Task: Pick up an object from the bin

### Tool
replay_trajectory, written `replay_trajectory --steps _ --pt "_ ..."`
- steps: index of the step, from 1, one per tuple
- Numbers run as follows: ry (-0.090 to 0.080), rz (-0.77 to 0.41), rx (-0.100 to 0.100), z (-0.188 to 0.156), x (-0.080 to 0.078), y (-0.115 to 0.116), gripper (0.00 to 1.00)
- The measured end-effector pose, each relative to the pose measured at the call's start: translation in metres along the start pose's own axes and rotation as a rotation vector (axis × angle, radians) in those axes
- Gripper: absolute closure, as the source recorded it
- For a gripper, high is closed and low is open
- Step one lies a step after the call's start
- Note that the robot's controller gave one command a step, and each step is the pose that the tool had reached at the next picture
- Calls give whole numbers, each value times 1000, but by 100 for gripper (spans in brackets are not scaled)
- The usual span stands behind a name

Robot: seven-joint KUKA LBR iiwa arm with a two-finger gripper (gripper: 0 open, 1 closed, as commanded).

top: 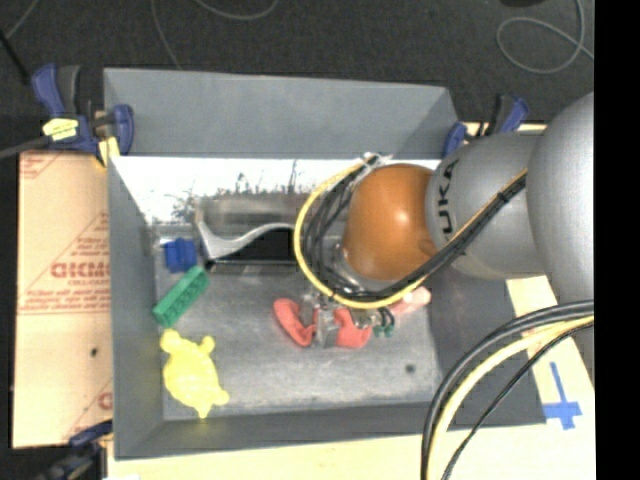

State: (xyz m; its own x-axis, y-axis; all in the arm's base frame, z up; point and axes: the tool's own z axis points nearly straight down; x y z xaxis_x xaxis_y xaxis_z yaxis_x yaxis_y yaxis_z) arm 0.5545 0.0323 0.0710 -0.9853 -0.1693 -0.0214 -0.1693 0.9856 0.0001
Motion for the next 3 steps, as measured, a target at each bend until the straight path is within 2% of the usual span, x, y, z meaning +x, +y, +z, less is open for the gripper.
replay_trajectory --steps 2,3 --pt "2 1 -1 -3 1 0 100" --pt "-3 -148 -1 -79 -13 21 100"
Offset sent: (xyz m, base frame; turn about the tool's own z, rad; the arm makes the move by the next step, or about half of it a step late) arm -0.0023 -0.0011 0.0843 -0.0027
